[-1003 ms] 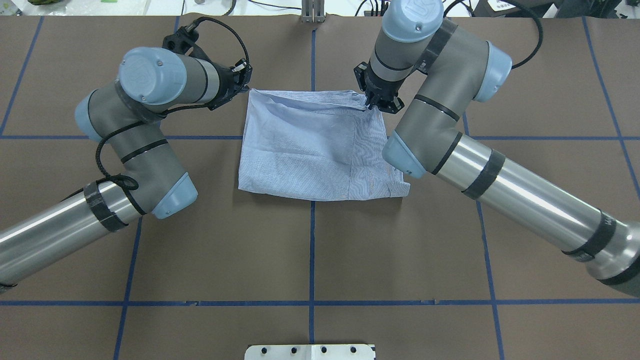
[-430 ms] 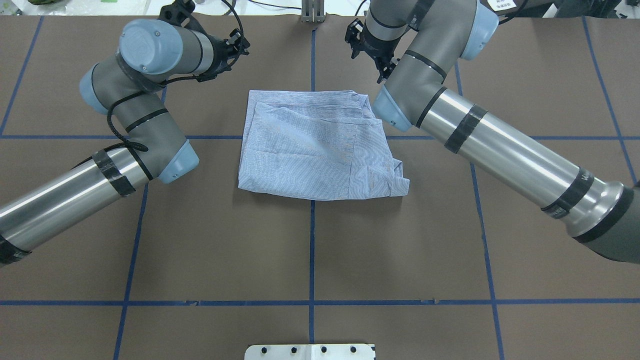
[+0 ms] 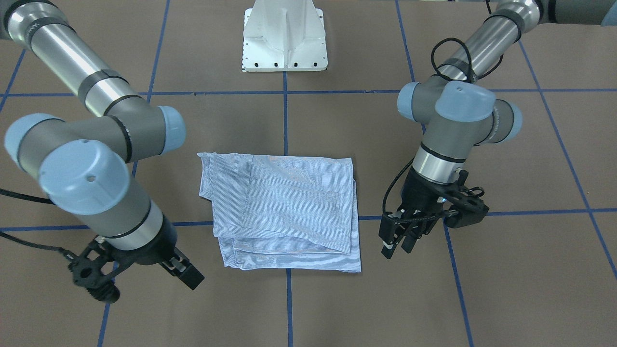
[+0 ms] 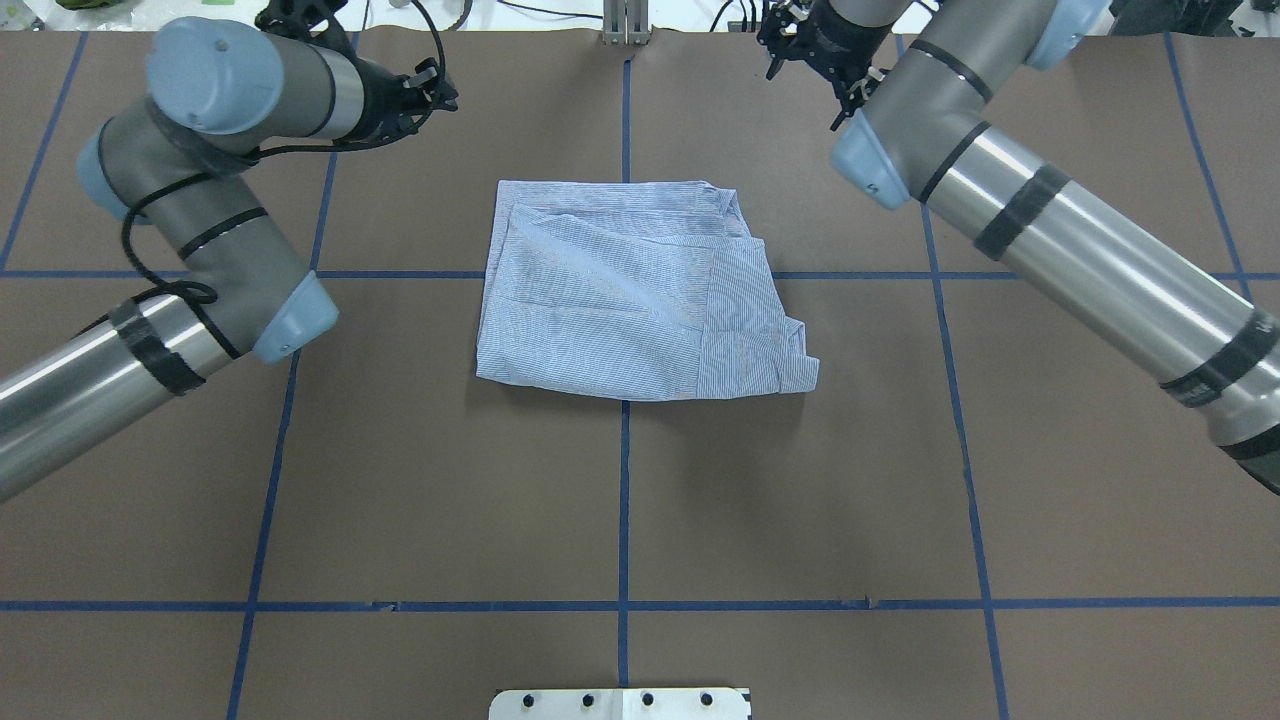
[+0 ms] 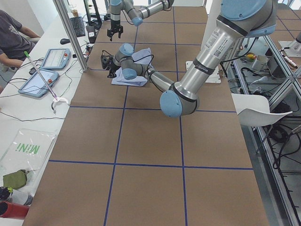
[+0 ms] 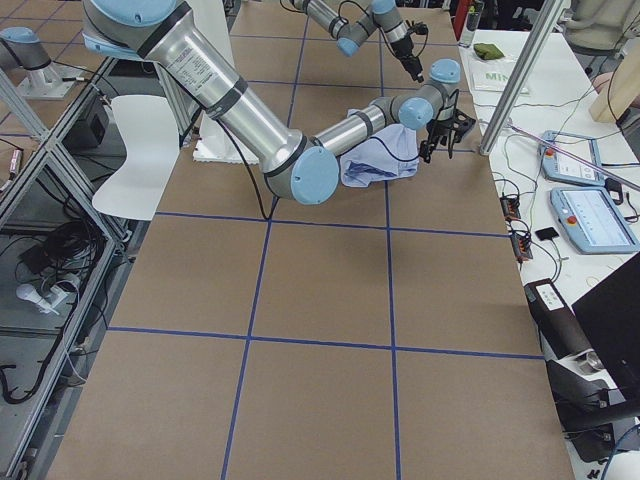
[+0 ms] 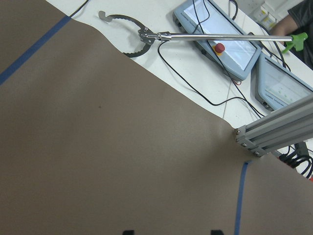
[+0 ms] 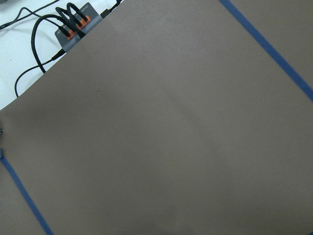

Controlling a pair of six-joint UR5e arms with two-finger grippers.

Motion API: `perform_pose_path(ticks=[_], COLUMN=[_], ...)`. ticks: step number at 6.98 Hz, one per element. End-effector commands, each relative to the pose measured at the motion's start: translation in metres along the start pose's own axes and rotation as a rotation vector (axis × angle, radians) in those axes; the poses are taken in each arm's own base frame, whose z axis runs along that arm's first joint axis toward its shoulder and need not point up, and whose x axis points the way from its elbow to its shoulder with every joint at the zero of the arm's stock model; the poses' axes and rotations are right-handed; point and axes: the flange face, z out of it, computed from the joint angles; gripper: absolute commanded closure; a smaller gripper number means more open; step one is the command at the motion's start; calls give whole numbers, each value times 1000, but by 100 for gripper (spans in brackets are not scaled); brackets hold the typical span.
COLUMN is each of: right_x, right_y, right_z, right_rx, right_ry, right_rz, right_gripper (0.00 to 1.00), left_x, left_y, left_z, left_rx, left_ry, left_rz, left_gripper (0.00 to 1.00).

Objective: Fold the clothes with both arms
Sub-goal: 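Release the shirt and raise both grippers away from it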

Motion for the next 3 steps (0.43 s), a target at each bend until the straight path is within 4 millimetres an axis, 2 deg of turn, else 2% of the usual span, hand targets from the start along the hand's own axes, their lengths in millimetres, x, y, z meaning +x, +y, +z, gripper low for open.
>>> perform_pose_path(ticks=[1, 2, 3], right_x=[115, 171, 214], right_y=[-87, -116, -132], right_z=[-45, -75, -102], right_rx=[-19, 1, 16], right_ry=[-16, -18, 16], right_rz=[-145, -227, -317], right_gripper=[0, 0, 0], left_x=[-81, -122, -169], left_y=[-33, -53, -78], left_z=[-68, -96, -128], left_rx=[-75, -93, -113], left_ry=[14, 7, -15], left_rz=[279, 369, 450], left_gripper=[39, 39, 39])
